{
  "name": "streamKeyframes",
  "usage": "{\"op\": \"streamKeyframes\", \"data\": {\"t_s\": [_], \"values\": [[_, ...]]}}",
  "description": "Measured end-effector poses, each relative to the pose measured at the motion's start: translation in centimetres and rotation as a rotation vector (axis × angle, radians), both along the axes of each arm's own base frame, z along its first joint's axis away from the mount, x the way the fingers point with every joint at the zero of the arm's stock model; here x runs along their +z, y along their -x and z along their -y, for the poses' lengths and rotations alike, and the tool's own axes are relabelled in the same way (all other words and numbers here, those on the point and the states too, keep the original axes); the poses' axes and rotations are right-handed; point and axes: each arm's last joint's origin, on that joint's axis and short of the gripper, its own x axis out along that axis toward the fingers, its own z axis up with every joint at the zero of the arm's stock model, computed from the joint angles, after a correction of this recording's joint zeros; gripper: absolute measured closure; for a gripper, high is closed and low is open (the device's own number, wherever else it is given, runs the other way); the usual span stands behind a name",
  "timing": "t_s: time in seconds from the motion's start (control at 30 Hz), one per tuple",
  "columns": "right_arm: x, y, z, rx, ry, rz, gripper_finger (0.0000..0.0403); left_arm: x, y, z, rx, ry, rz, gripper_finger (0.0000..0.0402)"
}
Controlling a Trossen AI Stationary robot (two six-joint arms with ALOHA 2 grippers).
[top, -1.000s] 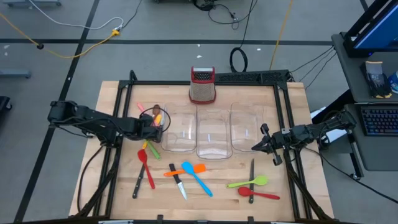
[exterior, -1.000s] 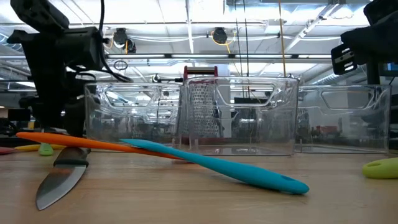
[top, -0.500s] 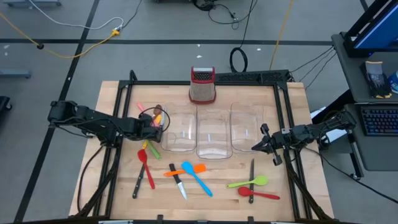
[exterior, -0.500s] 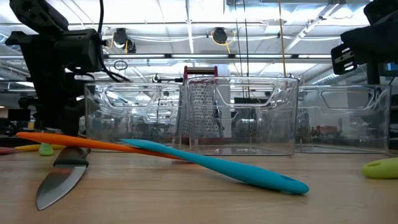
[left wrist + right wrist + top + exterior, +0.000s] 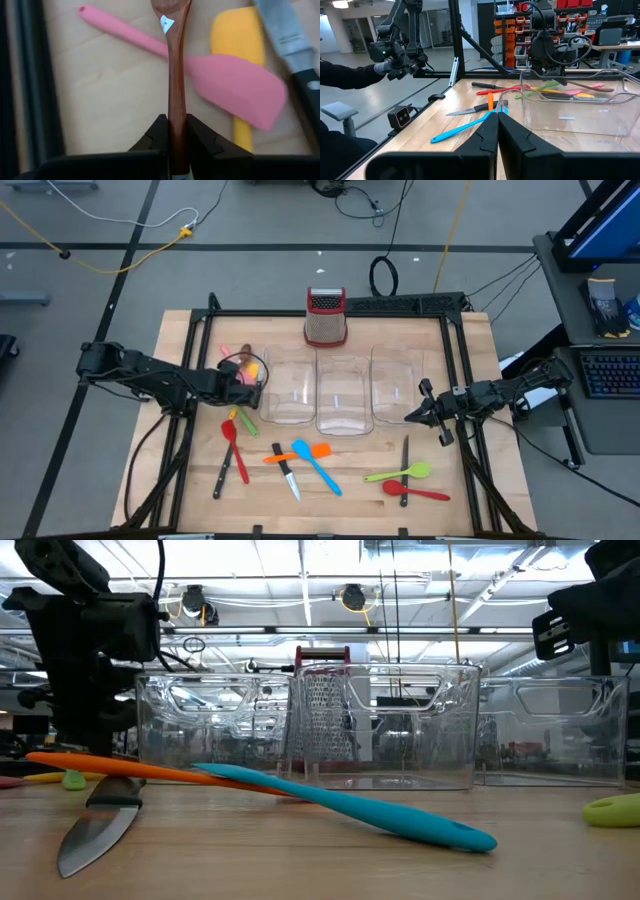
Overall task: Pick & Place Kitchen Items
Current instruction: Put the wooden serving spoon into the right transparent bin
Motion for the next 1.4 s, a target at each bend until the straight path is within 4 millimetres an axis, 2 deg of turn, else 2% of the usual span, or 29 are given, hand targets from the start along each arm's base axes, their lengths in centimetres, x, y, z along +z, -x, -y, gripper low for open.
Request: {"op": "streamKeyframes", "data": {"t_s": [0.17, 0.7, 0.93, 1.1, 1.23, 1.4], "values": [[0.0, 0.0, 0.0, 0.0, 0.0, -0.001, 0.0399, 0.8, 0.3, 0.2, 0.005, -0.06, 0.024, 0.0375], [0.0, 0.0, 0.0, -0.004, -0.002, 0.006, 0.0399, 7.7, -1.0, 0.9, -0.054, -0.266, 0.207, 0.0375], [0.4, 0.0, 0.0, -0.004, -0.015, 0.041, 0.0399, 8.5, -3.2, 2.1, -0.255, -0.233, 0.338, 0.0375], [1.8, 0.1, 0.0, -0.003, -0.07, 0.19, 0.0399, 9.4, -5.0, 3.1, -0.427, -0.174, 0.473, 0.0375], [2.2, -0.1, -0.1, -0.001, -0.089, 0.239, 0.0399, 10.2, -6.1, 3.7, -0.537, -0.14, 0.585, 0.0375], [2.3, -0.9, -0.4, 0.01, -0.125, 0.235, 0.0399, 11.5, -7.2, 4.1, -0.655, -0.122, 0.728, 0.0375]]}}
